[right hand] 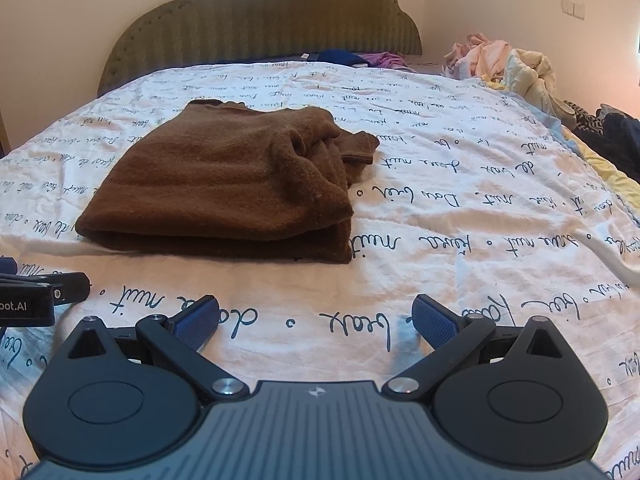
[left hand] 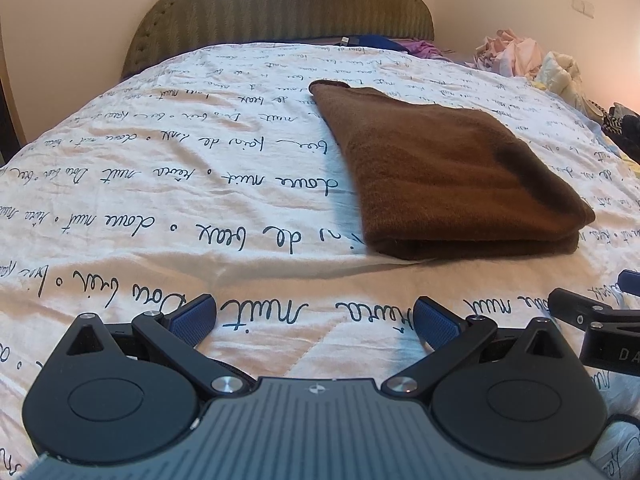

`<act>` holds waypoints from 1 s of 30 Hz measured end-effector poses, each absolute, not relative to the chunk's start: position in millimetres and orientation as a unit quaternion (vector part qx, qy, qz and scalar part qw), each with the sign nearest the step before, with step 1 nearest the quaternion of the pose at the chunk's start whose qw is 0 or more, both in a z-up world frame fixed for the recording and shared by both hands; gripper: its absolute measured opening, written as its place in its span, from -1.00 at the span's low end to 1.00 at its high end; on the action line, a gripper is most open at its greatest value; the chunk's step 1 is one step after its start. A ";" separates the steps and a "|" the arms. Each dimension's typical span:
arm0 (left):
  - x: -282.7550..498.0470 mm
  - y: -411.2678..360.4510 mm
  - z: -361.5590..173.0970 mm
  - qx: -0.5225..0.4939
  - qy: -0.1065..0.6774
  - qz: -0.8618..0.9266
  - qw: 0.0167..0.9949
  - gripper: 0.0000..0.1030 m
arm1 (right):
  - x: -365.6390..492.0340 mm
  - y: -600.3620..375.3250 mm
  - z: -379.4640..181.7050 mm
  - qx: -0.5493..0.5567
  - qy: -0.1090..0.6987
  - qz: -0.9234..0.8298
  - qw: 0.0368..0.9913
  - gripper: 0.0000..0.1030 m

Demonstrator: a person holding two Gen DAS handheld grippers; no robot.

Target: Fold small clothes

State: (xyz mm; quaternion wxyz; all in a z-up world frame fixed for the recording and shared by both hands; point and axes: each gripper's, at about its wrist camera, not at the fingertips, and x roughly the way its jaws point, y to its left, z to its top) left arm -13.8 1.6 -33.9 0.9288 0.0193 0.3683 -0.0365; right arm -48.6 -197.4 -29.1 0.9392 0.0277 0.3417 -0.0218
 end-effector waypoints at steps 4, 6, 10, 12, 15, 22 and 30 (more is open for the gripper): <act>-13.8 2.5 -33.3 0.018 0.368 -0.036 0.929 1.00 | -49.8 -197.0 -26.9 0.027 0.338 -0.021 0.940 1.00; -13.7 2.7 -32.8 0.018 0.368 -0.035 0.929 1.00 | -49.9 -196.9 -26.4 0.026 0.338 -0.021 0.941 1.00; -13.8 2.9 -32.7 0.018 0.368 -0.035 0.929 1.00 | -49.8 -196.8 -26.3 0.026 0.338 -0.021 0.940 1.00; -13.8 2.9 -32.7 0.018 0.368 -0.035 0.929 1.00 | -49.9 -196.7 -26.2 0.026 0.338 -0.021 0.941 1.00; -13.8 2.9 -32.7 0.019 0.368 -0.035 0.929 1.00 | -49.9 -196.2 -26.2 0.026 0.337 -0.021 0.941 1.00; -14.3 5.7 -31.7 0.019 0.369 -0.030 0.929 1.00 | -50.7 -195.1 -25.4 0.023 0.337 -0.019 0.941 1.00; -16.5 2.8 -31.1 0.031 0.364 -0.030 0.930 1.00 | -51.3 -194.1 -25.0 0.022 0.338 -0.017 0.941 1.00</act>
